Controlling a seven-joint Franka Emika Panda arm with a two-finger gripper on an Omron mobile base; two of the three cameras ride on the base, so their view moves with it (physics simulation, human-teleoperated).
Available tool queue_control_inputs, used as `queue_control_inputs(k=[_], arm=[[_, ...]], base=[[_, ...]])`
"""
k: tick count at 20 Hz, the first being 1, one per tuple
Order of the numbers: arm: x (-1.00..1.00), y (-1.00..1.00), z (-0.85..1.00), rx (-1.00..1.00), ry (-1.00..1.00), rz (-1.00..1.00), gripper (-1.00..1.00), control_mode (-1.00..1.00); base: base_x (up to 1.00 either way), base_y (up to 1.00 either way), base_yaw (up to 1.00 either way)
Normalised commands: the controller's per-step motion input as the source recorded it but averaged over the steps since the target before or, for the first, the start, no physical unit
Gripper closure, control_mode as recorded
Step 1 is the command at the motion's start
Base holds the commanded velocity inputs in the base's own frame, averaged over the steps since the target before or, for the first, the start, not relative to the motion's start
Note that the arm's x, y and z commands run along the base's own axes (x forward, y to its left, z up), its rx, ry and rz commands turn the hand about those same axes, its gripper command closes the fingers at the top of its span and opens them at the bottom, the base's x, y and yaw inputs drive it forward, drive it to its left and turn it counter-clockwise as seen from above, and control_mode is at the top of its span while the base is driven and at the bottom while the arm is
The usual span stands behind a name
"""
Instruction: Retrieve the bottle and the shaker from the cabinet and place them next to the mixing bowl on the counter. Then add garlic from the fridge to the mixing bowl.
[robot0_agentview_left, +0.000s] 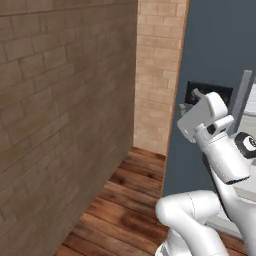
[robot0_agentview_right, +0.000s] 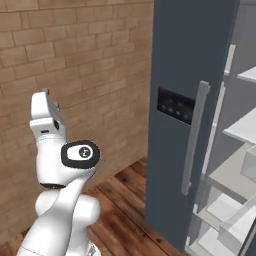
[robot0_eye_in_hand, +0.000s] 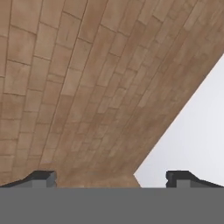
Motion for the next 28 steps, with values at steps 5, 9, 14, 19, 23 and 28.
queue_control_inputs(k=[5, 9, 14, 19, 23, 28], arm=[[0.00, 0.00, 0.00, 0.00, 0.00, 0.00, -1.00, 1.00], [0.00, 0.00, 0.00, 0.00, 0.00, 0.00, -1.00, 1.00], [0.00, 0.00, 0.00, 0.00, 0.00, 0.00, -1.00, 1.00], [0.00, 0.00, 0.00, 0.00, 0.00, 0.00, -1.00, 1.00], [0.00, 0.00, 0.00, 0.00, 0.00, 0.00, -1.00, 1.00], [0.00, 0.00, 0.00, 0.00, 0.00, 0.00, -1.00, 1.00]], base=[[0.00, -0.28, -0.39], [0.00, -0.28, -0.40], [0.00, -0.26, -0.38], [0.00, -0.29, -0.38], [0.00, -0.32, -0.39], [0.01, -0.23, -0.38]])
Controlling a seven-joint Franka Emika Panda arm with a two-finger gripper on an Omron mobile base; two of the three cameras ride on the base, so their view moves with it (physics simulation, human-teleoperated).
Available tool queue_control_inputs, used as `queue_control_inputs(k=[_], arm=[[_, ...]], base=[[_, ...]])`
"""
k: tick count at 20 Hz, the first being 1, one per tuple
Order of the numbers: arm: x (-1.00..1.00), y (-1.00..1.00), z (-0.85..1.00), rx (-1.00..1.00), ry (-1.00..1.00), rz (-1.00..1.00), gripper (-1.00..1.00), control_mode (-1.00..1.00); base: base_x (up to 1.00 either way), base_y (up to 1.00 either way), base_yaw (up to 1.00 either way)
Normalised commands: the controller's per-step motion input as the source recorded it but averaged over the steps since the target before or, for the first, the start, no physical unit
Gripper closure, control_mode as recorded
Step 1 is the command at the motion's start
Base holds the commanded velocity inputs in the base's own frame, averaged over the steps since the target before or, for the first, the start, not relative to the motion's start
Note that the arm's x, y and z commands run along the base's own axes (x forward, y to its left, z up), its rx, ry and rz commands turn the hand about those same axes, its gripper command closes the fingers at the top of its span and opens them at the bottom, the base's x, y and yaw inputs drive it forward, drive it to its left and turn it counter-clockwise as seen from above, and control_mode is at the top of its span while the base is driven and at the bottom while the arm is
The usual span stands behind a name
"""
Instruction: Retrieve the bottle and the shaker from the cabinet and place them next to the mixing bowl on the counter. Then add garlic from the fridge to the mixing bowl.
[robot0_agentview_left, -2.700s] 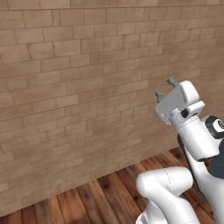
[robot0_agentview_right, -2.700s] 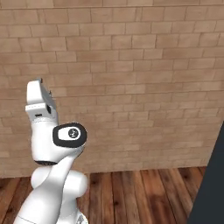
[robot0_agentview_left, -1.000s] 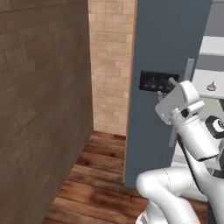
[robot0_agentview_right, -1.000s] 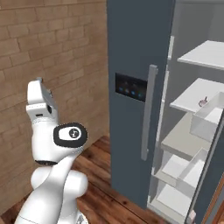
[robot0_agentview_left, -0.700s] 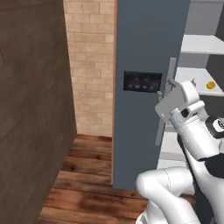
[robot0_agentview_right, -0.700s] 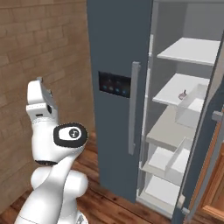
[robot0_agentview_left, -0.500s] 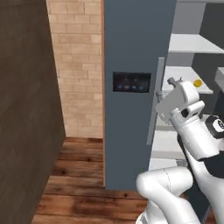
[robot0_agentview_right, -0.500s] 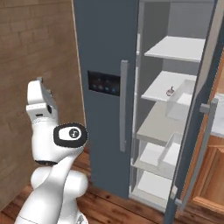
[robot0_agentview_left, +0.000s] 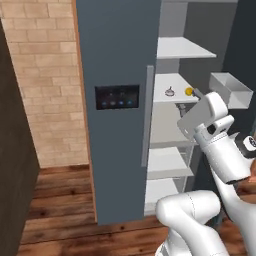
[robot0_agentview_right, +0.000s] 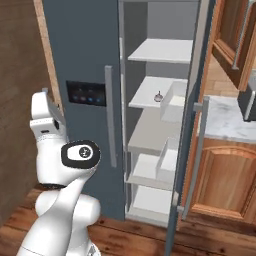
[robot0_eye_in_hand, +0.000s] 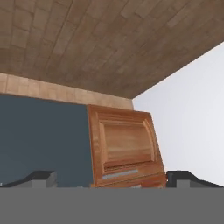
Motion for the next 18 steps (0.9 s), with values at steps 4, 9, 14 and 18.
queue_control_inputs(k=[4, 9, 14, 18], arm=[[0.00, 0.00, 0.00, 0.00, 0.00, 0.00, -1.00, 1.00], [0.00, 0.00, 0.00, 0.00, 0.00, 0.00, -1.00, 1.00], [0.00, 0.00, 0.00, 0.00, 0.00, 0.00, -1.00, 1.00], [0.00, 0.00, 0.00, 0.00, 0.00, 0.00, -1.00, 1.00]], base=[[0.07, -0.05, -0.36], [0.07, 0.00, -0.32], [0.10, 0.06, -0.31], [0.09, 0.14, -0.33]])
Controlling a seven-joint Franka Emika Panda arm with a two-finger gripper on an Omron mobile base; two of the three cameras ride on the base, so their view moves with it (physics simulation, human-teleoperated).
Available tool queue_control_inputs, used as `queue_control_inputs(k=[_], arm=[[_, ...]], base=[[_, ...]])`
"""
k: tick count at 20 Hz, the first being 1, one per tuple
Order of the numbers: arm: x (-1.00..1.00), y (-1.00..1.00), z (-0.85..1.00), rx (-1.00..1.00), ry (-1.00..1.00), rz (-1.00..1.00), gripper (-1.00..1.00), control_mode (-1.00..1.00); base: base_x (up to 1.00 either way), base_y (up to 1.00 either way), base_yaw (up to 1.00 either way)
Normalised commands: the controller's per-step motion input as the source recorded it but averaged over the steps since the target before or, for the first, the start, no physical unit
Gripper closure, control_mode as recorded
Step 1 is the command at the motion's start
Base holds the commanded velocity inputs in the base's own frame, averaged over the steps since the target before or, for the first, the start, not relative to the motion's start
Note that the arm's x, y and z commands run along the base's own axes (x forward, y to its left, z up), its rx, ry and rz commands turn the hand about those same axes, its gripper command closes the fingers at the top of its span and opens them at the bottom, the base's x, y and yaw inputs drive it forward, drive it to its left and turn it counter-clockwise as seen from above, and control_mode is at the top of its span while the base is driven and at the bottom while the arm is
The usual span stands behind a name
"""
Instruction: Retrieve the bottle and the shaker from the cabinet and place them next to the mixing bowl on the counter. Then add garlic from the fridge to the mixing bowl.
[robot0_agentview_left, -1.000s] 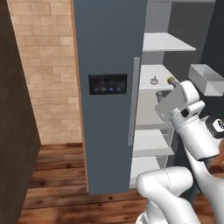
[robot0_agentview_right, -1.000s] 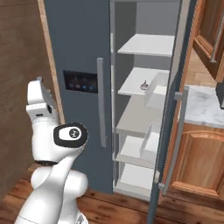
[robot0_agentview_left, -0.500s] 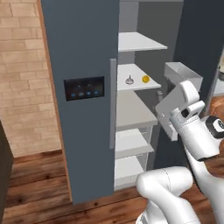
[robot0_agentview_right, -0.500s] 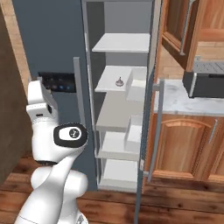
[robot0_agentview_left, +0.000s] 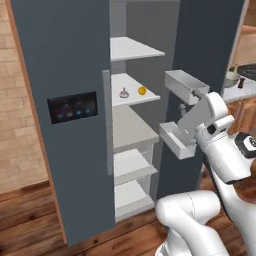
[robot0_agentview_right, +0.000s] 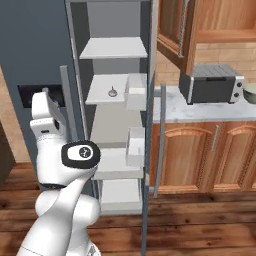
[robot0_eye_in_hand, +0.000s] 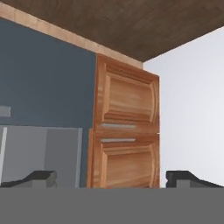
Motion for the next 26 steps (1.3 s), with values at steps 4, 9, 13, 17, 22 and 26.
queue_control_inputs(k=[4, 9, 13, 17, 22, 26], arm=[[0.00, 0.00, 0.00, 0.00, 0.00, 0.00, -1.00, 1.00], [0.00, 0.00, 0.00, 0.00, 0.00, 0.00, -1.00, 1.00], [0.00, 0.00, 0.00, 0.00, 0.00, 0.00, -1.00, 1.00], [0.00, 0.00, 0.00, 0.00, 0.00, 0.00, -1.00, 1.00], [0.00, 0.00, 0.00, 0.00, 0.00, 0.00, -1.00, 1.00], [0.00, 0.00, 0.00, 0.00, 0.00, 0.00, -1.00, 1.00]], base=[[0.13, 0.24, -0.30], [0.17, 0.35, -0.28], [0.27, 0.50, -0.17], [0.31, 0.56, -0.14], [0.38, 0.41, -0.11], [0.41, 0.27, -0.08]])
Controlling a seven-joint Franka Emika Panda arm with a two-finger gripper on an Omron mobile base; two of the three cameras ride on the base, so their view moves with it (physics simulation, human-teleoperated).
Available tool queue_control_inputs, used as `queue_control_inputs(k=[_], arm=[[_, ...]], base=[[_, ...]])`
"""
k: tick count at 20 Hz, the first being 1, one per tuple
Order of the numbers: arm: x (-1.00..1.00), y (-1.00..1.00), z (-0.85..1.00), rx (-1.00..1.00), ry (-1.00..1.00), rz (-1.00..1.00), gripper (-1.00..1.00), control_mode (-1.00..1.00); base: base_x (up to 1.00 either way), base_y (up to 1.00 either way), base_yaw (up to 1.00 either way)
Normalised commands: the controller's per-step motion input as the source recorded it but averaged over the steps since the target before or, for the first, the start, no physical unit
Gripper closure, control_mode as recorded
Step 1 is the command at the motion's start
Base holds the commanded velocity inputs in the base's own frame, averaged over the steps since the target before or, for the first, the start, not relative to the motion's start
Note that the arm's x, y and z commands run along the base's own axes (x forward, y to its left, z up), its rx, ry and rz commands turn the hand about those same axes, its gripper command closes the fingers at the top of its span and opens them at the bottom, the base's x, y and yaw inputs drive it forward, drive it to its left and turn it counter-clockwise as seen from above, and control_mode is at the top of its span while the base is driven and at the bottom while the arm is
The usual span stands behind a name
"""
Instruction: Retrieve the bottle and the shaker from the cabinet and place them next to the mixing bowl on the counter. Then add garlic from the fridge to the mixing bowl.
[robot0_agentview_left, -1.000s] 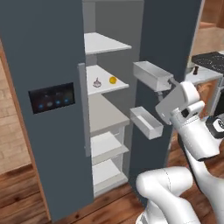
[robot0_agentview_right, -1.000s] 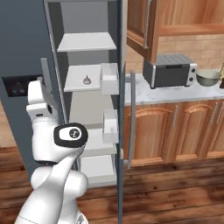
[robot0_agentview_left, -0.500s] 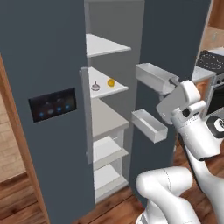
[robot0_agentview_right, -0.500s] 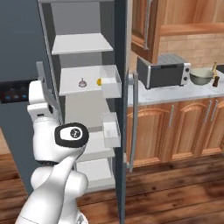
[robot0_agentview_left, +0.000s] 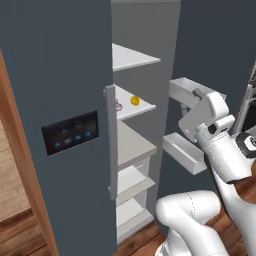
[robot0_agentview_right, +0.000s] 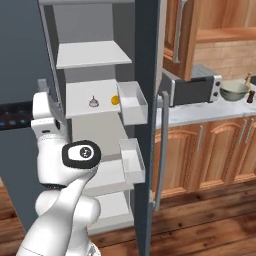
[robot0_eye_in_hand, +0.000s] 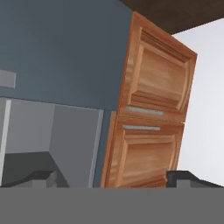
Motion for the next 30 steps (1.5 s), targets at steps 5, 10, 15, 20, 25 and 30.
queue_control_inputs(k=[5, 10, 15, 20, 25, 30], arm=[[0.00, 0.00, 0.00, 0.00, 0.00, 0.00, -1.00, 1.00], [0.00, 0.00, 0.00, 0.00, 0.00, 0.00, -1.00, 1.00], [0.00, 0.00, 0.00, 0.00, 0.00, 0.00, -1.00, 1.00], [0.00, 0.00, 0.00, 0.00, 0.00, 0.00, -1.00, 1.00], [0.00, 0.00, 0.00, 0.00, 0.00, 0.00, -1.00, 1.00], [0.00, 0.00, 0.00, 0.00, 0.00, 0.00, -1.00, 1.00]], base=[[0.35, 0.15, -0.06], [0.31, 0.04, -0.04], [0.38, 0.04, -0.01], [0.41, 0.06, -0.01], [0.37, 0.02, 0.00], [0.14, 0.00, 0.00]])
